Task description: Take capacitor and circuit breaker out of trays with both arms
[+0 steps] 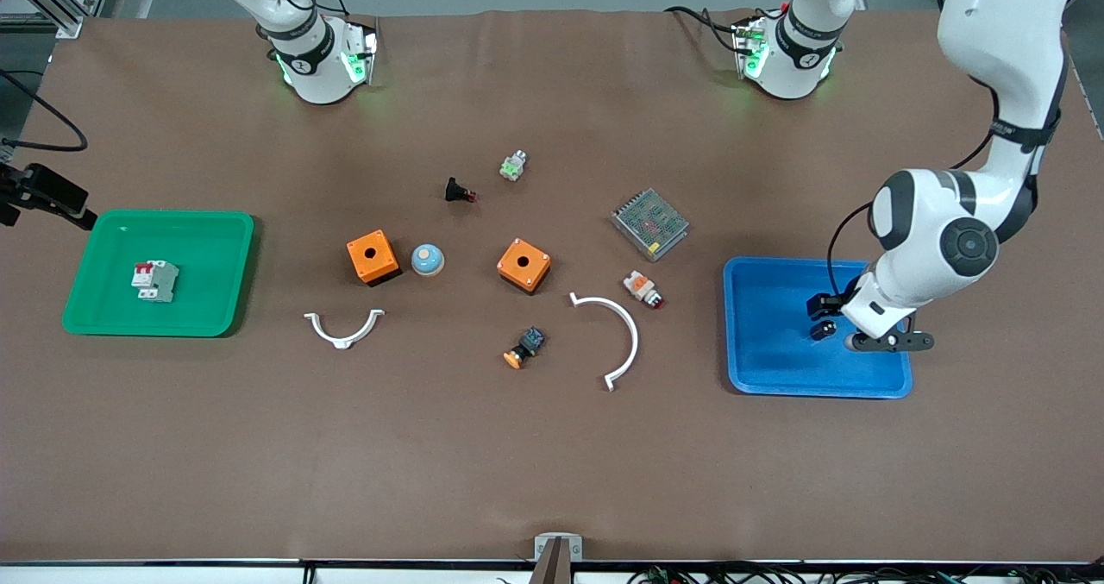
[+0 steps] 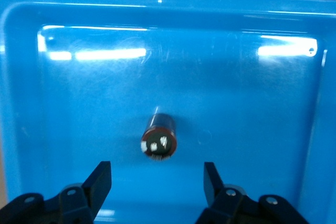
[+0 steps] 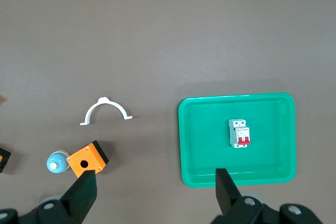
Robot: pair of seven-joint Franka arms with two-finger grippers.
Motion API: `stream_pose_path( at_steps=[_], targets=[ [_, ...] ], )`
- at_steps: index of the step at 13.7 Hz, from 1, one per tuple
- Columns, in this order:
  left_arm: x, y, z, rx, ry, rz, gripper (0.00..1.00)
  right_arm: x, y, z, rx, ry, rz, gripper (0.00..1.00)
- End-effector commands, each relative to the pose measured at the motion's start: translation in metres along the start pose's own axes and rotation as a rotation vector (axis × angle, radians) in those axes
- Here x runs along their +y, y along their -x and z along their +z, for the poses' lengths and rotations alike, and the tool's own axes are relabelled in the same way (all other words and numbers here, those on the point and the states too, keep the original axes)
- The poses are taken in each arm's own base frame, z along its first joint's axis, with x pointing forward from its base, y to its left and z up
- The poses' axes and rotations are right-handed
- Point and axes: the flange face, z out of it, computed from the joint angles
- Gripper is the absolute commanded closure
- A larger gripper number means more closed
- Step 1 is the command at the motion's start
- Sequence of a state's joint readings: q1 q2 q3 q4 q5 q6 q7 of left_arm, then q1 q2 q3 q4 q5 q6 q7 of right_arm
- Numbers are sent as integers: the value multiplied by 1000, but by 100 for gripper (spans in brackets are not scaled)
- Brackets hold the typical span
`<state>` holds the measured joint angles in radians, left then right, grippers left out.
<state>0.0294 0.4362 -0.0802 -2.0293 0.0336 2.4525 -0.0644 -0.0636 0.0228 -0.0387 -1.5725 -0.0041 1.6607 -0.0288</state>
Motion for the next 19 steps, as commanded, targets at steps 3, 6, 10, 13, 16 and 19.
stream_pose_path(
  at_steps=[3, 6, 10, 13, 16, 19],
  targets=[
    [-1, -7, 21, 17, -1, 1, 39, 8, -18, 35, -67, -2, 12, 0],
    [-1, -13, 24, 30, 1, -2, 45, 47, -27, 73, -127, -5, 21, 0],
    [-1, -17, 24, 37, 4, -23, 53, 102, -34, 124, -187, -23, -3, 0],
    [-3, -16, 24, 35, 3, -27, 73, 138, -33, 157, -215, -30, -43, 0],
    [-6, -14, 16, 34, -1, -30, 97, 168, -20, 200, -230, -44, -83, 0],
    [0, -10, -28, 31, -9, -20, 100, 185, -2, 231, -224, -48, -73, 0]
  ],
)
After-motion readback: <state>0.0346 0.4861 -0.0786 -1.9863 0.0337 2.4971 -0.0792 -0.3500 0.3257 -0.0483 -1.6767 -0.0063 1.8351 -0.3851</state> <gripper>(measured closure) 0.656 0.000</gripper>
